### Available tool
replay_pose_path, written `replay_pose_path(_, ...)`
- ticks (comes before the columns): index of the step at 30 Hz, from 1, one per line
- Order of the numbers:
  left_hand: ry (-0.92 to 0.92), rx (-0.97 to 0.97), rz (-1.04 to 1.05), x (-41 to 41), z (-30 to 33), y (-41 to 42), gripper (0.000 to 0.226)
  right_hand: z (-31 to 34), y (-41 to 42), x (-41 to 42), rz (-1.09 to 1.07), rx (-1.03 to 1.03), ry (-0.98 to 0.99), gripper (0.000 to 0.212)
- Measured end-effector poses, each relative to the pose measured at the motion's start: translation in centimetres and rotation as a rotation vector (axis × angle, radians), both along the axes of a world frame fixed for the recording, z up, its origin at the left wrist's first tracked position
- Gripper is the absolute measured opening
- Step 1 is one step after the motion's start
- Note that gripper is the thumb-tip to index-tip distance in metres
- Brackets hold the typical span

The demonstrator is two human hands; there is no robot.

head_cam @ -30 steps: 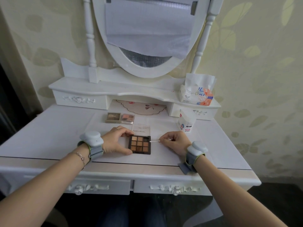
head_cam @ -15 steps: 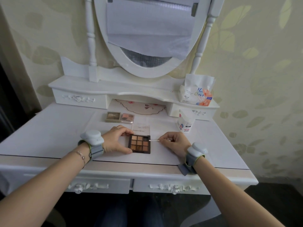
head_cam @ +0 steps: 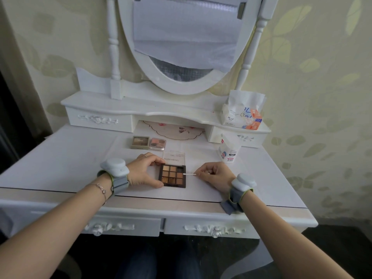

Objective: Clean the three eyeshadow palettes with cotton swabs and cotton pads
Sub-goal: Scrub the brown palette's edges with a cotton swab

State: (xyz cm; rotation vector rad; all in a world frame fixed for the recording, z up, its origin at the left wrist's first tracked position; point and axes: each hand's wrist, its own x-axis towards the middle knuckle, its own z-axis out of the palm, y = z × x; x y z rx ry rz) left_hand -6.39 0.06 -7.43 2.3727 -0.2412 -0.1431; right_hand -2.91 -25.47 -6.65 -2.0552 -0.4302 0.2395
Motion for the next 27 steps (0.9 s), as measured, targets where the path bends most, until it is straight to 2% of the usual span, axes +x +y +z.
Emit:
replay_pose_path(4,-0.002,0.006,0.004,0.05,-0.04,-0.04,0.089,0.66,-0.53,-0.06,0.112,-0.075,0.075,0.017)
replay_pose_path(10,0.002,0.014,0.007,0.1,-0.11,0.02,0.09,-0.07,-0.22,0.02,-0.002,0.024,0.045,0.015)
replay_pose_path(15,0.003,0.006,0.002,0.01,0.05,-0.05,0.086,0.46,-0.71,0.13,0.136,-0.073,0.1,0.012)
replay_pose_path(22,-0.005,0.013,-0.003,0.11,-0.21,0.11,0.085,0.14,-0.31,0.01,-0.011,0.044,0.065,0.016)
replay_pose_path(27,-0.005,0.02,-0.008,0.23,-0.24,0.17,0.085,0.32,-0.65,0.15,0.071,-0.048,0.083,0.016)
